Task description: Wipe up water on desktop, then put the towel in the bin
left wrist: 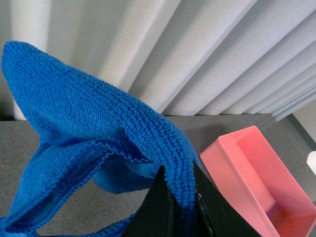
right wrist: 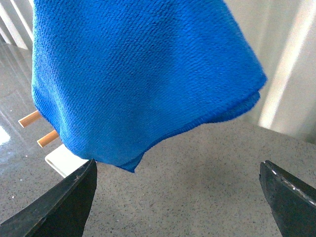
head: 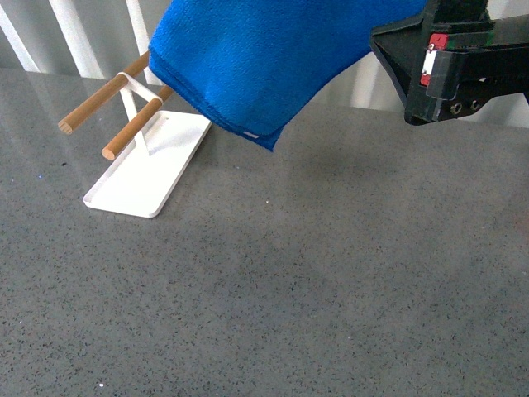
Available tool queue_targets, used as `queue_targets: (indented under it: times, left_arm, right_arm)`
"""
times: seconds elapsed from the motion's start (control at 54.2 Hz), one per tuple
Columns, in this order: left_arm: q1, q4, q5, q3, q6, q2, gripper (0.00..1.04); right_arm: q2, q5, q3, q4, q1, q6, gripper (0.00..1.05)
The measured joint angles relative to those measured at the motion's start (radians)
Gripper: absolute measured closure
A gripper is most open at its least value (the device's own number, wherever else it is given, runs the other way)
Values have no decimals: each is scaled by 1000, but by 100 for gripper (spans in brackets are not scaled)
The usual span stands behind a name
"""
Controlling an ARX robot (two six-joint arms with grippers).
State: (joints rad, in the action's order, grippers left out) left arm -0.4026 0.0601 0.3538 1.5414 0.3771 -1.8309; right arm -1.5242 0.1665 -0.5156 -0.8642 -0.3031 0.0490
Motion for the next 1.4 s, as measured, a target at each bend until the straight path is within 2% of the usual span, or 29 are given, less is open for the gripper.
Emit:
queue_targets:
  times: [0.443,0.664,0.885,1.088,1.18,1.217,1.401]
  left_arm:
    - [1,10,103,-32,61,3,101]
    - [11,25,148,-32,96,3,101]
    - [15,42,164,-32,119,3,101]
    - [29,61,183,-32,124,-5,101]
    - [39,71,190,-32,125,-16,101]
    - [42,75,192,-32,127,-21,101]
    - [58,83,201,-32,126,-42,101]
  right_arm:
    - [-151,20,-143,-41,23,-26,7]
    - [-227,42,-227,-73,27,5,8]
    - [-270,45,-243,-154,12,41,41]
    - [-284,42,-244,-203,1,66,84]
    - [-282,41,-244,-214,8,75,98]
    - [-282,42,-244,-217,13,77,102]
    - [-266,41,-244,-223,45,92,102]
